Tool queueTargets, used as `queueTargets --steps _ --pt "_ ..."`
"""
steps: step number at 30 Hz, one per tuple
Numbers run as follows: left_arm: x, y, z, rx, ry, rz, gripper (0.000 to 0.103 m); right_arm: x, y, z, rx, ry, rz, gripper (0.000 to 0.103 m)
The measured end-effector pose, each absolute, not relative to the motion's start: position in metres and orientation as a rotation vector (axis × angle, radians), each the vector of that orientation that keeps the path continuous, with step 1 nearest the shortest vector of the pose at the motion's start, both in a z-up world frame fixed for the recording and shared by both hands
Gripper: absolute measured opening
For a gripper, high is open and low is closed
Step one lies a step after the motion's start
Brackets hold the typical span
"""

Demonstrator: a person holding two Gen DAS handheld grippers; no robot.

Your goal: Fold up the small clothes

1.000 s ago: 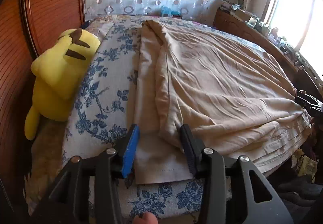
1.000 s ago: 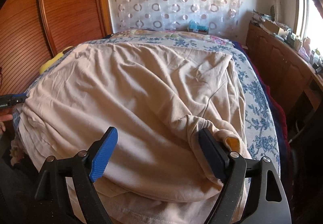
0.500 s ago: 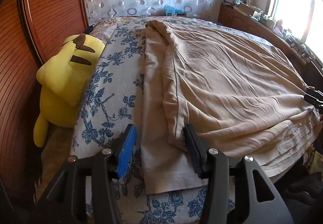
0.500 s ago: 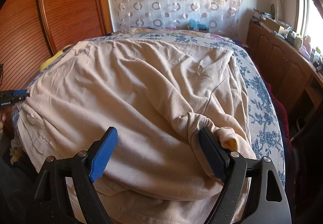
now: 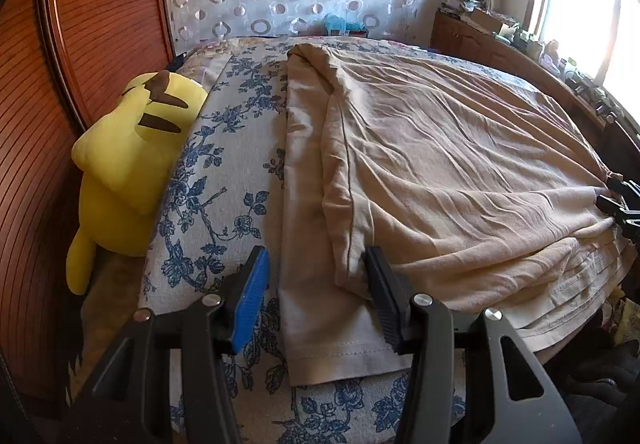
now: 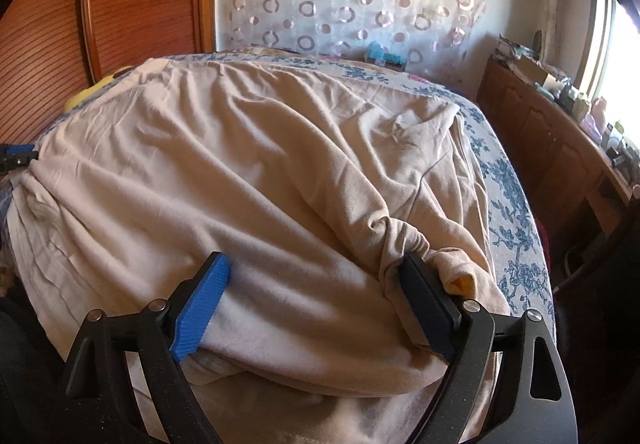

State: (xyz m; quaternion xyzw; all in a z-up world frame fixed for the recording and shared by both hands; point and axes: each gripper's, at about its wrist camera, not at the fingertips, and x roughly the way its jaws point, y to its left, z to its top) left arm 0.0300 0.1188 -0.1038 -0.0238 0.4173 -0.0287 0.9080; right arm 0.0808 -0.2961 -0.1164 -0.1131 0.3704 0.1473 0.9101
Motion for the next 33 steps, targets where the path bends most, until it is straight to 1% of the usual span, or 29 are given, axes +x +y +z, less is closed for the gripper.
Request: queueTargets --steps 12,13,14,15,16,17,18,22,26,33 --pt "0.03 0.116 -0.104 -0.106 0.846 -0.128 0.049 0.082 -0.297 -0.117 -0.221 0.763 0.302 0.09" --pt "0.03 0.114 -0.104 -0.098 0.844 -0.13 0.045 0.082 -0.297 -0.117 -0.221 0.763 0.302 0.09" --pt "0.03 0.113 -0.104 -0.09 0.838 -0.133 0.04 0.082 -0.297 -0.117 -0.222 0.763 0.302 0.09" --pt "0.03 0.112 -0.103 -0.086 0.833 -0.145 0.026 0.082 -0.297 -0.117 -0.222 0.763 0.302 0.09" --pt "0.029 0.111 -0.103 -0.087 0.828 -0.16 0.018 0.082 -0.297 -0.117 -0.222 0.762 0.302 0.09" --pt "0.029 0.11 -0.103 -0.085 0.824 -0.168 0.013 0.082 -0.297 -0.117 -0.222 0.762 0.302 0.09" --pt "0.028 0.109 -0.103 -0.076 0.82 -0.168 0.003 0.082 -0.297 -0.117 -0.222 0.763 0.302 0.09" --pt "0.02 0.104 -0.091 -0.103 0.758 -0.201 0.001 0.082 -0.297 -0.118 -0.222 0.762 0.303 0.09" --pt "0.018 0.093 -0.066 -0.123 0.68 -0.243 0.001 0.081 -0.297 -0.117 -0.226 0.763 0.303 0.09" --pt "0.028 0.037 -0.012 -0.046 0.563 -0.384 0.001 0.073 -0.32 -0.093 -0.153 0.731 0.305 0.087"
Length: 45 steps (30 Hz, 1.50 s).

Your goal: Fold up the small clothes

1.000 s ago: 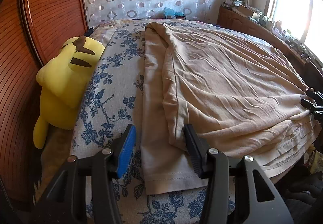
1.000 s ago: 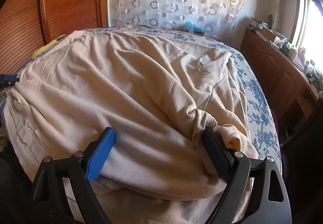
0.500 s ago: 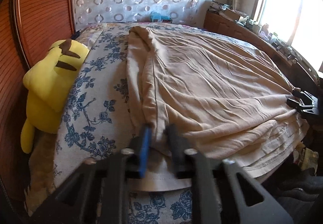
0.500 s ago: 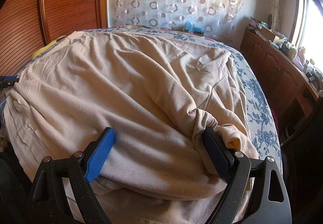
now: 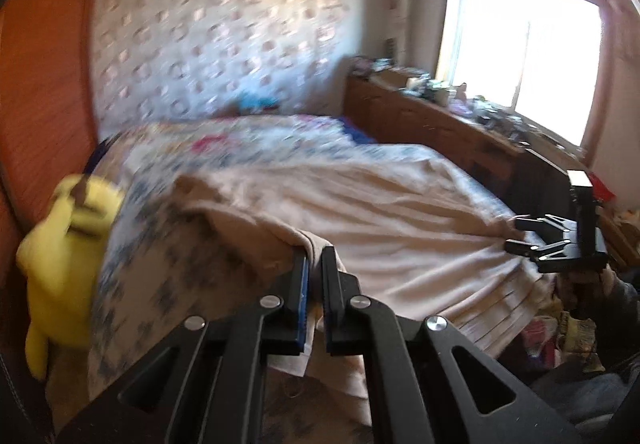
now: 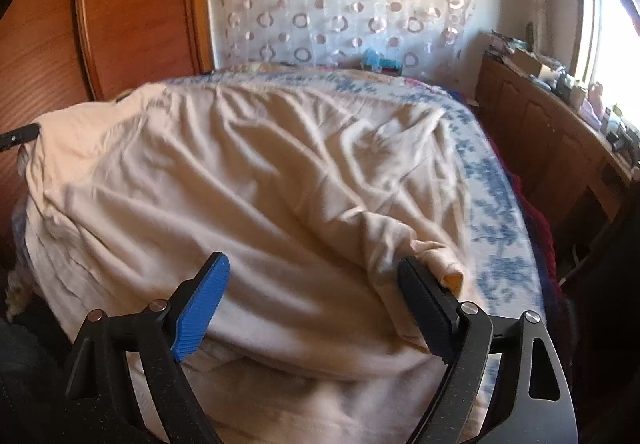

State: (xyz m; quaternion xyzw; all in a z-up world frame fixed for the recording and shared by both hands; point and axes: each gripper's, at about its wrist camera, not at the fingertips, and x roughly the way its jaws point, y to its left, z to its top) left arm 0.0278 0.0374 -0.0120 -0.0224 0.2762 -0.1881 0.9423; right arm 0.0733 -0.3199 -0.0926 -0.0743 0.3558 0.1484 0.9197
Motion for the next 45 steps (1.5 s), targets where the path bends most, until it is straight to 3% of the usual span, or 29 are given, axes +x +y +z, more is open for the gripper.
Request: queueTargets --steps 9,26,30,45 --pt "0.059 -0.051 0.025 0.067 0.527 -0.554 0.001 0.058 -0.362 -0.074 -0.127 0.706 0.25 0.076" --pt "0.07 -0.176 0.076 0.167 0.556 -0.803 0.003 0.033 -0.421 -0.056 -0.027 0.658 0.178 0.072" --pt "0.075 -0.177 0.058 0.157 0.617 -0.771 0.01 0.031 -0.422 -0.053 -0.029 0.654 0.18 0.072" --pt "0.067 -0.104 0.006 0.118 0.662 -0.562 0.011 0.045 -0.383 -0.051 -0.068 0.662 0.276 0.07"
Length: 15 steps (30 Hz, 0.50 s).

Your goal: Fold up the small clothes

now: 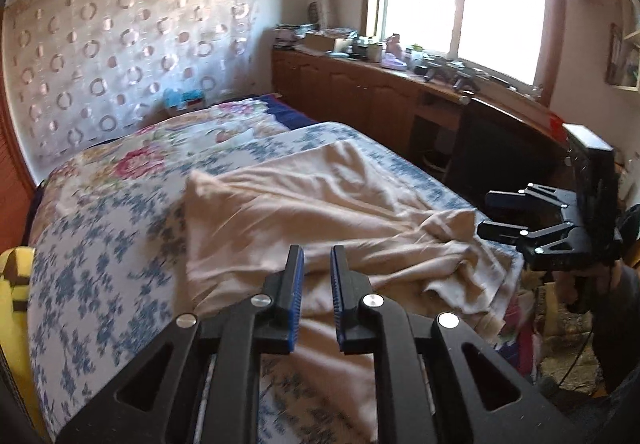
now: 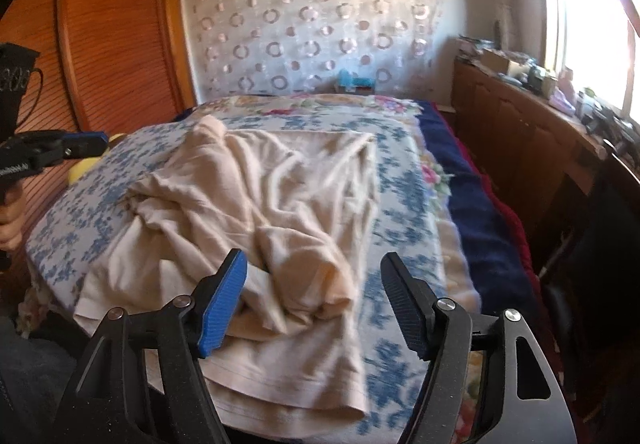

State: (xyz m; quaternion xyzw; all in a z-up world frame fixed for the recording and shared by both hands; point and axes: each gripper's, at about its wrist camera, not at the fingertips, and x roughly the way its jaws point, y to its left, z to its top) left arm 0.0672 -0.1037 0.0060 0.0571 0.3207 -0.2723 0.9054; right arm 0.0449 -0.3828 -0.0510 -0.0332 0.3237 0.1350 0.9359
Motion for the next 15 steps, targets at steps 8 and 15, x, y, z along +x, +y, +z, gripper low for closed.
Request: queueTargets --steps 8,15 --pt "0.061 -0.074 -0.018 0.109 0.687 -0.504 0.011 0.053 -0.327 -0.059 -0.135 0.699 0.418 0.063" --pt "0.055 -0.062 -0.024 0.094 0.69 -0.471 0.012 0.07 -0.314 -0.077 -0.189 0.749 0.406 0.056"
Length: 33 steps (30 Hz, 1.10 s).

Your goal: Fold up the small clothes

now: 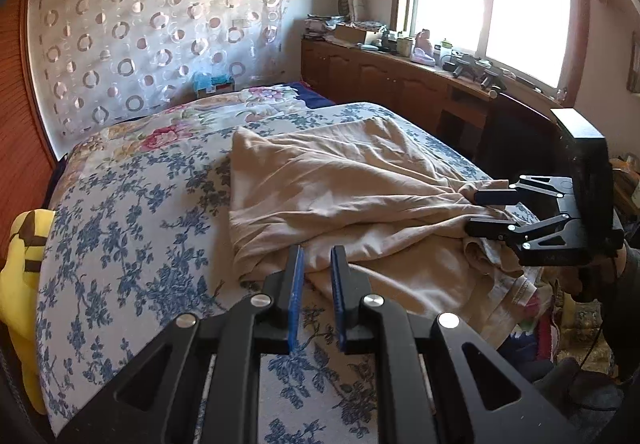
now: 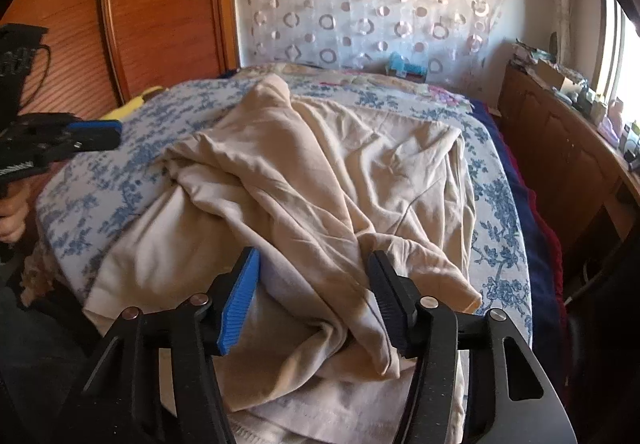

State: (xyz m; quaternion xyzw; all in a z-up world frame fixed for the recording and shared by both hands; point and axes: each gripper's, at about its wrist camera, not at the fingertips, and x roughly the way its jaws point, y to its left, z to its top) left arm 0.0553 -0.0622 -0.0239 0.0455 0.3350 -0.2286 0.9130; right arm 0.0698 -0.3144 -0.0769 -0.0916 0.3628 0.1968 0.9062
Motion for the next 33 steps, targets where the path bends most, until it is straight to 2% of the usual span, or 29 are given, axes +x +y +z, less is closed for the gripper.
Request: queueTargets --steps 4,6,7,8,11,26,33 --pt "0.056 -0.057 -0.026 0.085 0.693 -0.46 0.012 0.076 -0.316 -0.084 -0.198 0.77 0.395 0.048" --pt "0.056 -0.056 -0.028 0.079 0.694 -0.456 0.012 0.077 -0.316 -0.086 -0.202 0.778 0.399 0.037" --pt "0.056 -0.055 -0.029 0.077 0.695 -0.454 0.012 0.077 -0.316 -0.087 -0.204 0.783 0.407 0.024" --pt "0.057 -0.054 -0.029 0.075 0.697 -0.453 0.012 0.077 -0.314 -0.087 -0.211 0.787 0.416 0.016" --pt "0.057 -0.051 -0.031 0.068 0.7 -0.446 0.012 0.074 -0.309 -0.086 -0.227 0.778 0.433 0.007" --pt "0.059 -0.034 -0.033 0.018 0.687 -0.411 0.012 0.041 -0.333 -0.014 -0.104 0.618 0.449 0.004" --pt "0.057 -0.036 -0.032 0.027 0.671 -0.398 0.012 0.054 -0.364 -0.05 -0.147 0.76 0.29 0.007"
